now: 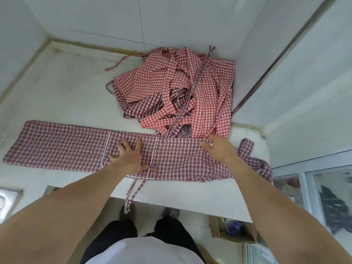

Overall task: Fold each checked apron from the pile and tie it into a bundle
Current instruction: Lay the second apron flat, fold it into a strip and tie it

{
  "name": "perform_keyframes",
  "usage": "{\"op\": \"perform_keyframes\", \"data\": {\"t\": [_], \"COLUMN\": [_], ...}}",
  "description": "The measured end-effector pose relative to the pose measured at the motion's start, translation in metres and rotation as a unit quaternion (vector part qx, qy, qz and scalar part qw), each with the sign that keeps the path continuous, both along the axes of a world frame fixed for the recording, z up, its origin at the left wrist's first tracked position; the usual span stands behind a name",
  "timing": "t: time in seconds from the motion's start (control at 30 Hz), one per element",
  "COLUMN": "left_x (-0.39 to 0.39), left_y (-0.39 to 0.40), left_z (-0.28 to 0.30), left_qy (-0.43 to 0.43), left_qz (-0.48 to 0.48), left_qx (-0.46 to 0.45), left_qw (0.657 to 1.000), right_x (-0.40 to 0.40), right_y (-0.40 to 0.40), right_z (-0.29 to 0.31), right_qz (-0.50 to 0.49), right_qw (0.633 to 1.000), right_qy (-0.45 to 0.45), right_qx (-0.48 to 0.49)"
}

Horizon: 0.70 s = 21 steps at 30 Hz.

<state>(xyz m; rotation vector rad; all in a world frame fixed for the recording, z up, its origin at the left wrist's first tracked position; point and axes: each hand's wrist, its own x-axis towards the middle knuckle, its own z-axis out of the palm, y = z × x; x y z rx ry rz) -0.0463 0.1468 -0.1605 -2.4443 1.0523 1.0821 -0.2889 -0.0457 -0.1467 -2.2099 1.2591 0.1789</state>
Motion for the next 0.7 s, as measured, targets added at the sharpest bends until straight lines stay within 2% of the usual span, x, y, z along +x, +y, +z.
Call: {"op": "perform_keyframes", "data": {"t": [0.13, 0.23, 0.3, 0.33, 0.4, 0.47, 0.5, 0.57, 0.63, 0.7], "left_x": [0.000, 0.002, -0.002, -0.008, -0.027, -0.049, -0.058, -0.066, -0.064, -0.055], "left_y": [0.000, -0.010, -0.018, -0.020, -0.021, -0.023, -0.025, -0.028, -0.033, -0.038], "left_z": [-0.001, -0.003, -0.005, -0.005, -0.006, -0.011, -0.014, -0.019, -0.020, -0.014], "left_qy": [0.004, 0.008, -0.017, -0.046, -0.119, -0.111, -0.077, -0.020, 0.008, 0.022], "left_qz": [0.037, 0.150, 0.184, 0.176, 0.101, 0.011, -0.011, -0.018, -0.017, -0.025], "left_qx": [0.003, -0.012, -0.015, -0.024, -0.091, -0.151, -0.136, -0.047, 0.010, 0.033], "left_qw": [0.999, 0.989, 0.983, 0.983, 0.984, 0.982, 0.988, 0.999, 1.000, 0.999], "right_x": [0.002, 0.005, 0.004, 0.003, 0.000, -0.001, -0.003, -0.010, -0.025, -0.048], "right_y": [0.003, -0.002, -0.004, -0.005, -0.003, 0.000, 0.002, 0.002, -0.003, -0.013], "right_z": [-0.024, -0.031, -0.031, -0.032, -0.033, -0.031, -0.030, -0.026, -0.018, -0.011], "right_qz": [-0.052, -0.103, -0.116, -0.114, -0.097, -0.085, -0.082, -0.072, -0.063, -0.051], "right_qw": [0.997, 0.995, 0.993, 0.993, 0.995, 0.994, 0.995, 0.996, 0.992, 0.985], "right_qy": [0.052, 0.016, 0.002, 0.001, -0.002, 0.005, -0.002, -0.045, -0.080, -0.061], "right_qx": [-0.013, -0.005, -0.010, -0.016, -0.039, -0.063, -0.062, -0.016, 0.070, 0.152]}}
